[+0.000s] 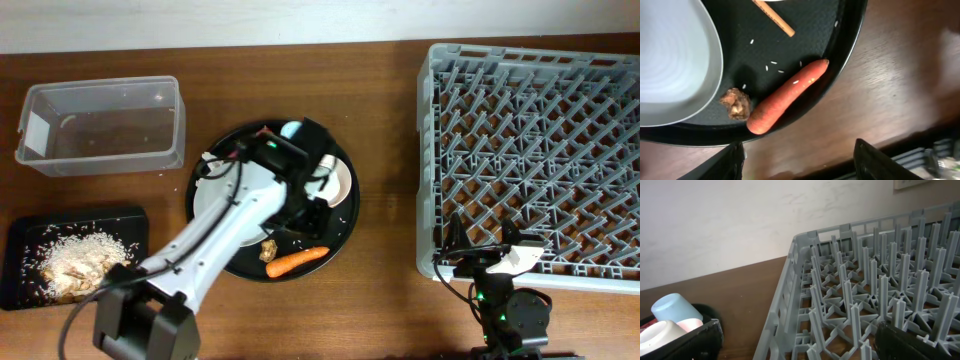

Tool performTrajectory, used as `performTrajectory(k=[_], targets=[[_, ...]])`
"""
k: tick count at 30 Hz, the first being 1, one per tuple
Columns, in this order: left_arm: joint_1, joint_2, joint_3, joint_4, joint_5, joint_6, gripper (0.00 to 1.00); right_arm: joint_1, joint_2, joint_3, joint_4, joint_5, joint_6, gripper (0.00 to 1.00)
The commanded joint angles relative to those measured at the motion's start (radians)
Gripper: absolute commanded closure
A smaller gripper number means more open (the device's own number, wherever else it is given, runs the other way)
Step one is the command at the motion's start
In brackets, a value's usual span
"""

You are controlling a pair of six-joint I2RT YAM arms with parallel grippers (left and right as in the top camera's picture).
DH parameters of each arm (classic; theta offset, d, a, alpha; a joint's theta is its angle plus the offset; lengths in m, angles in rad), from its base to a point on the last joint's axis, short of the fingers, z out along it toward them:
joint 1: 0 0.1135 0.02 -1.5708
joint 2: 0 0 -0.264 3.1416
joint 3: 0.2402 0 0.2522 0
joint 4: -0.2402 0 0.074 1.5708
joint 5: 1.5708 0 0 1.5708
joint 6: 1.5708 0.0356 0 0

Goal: Sort waste into correct bins and load items into the dishwasher rack
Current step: 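Lower the bowl onto the plate and open the left gripper, then grasp the orange carrot with the left gripper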

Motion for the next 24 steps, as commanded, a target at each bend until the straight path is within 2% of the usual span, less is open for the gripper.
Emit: performTrajectory(k=[1,9,19,24], targets=[[-0.051,0.006,-0.038,0.026,-0.158,0.001,0.3,-0.004,-0.008,-0.005,-0.008,-0.002,-0.01,0.01],[-0.063,0.006,-0.238,0.166,-0.175,0.001,0.33,-0.004,-0.008,-0.005,-0.008,-0.002,-0.01,0.02],[-0.063,0.006,-0.404,0.383,-0.175,0.013,0.37,-0.004,-0.008,-0.005,-0.008,-0.002,-0.01,0.01],[-0.063,0.006,-0.459,0.425,-0.175,0.014,0.38,-0.004,-0.008,-0.005,-0.008,-0.002,-0.01,0.01]])
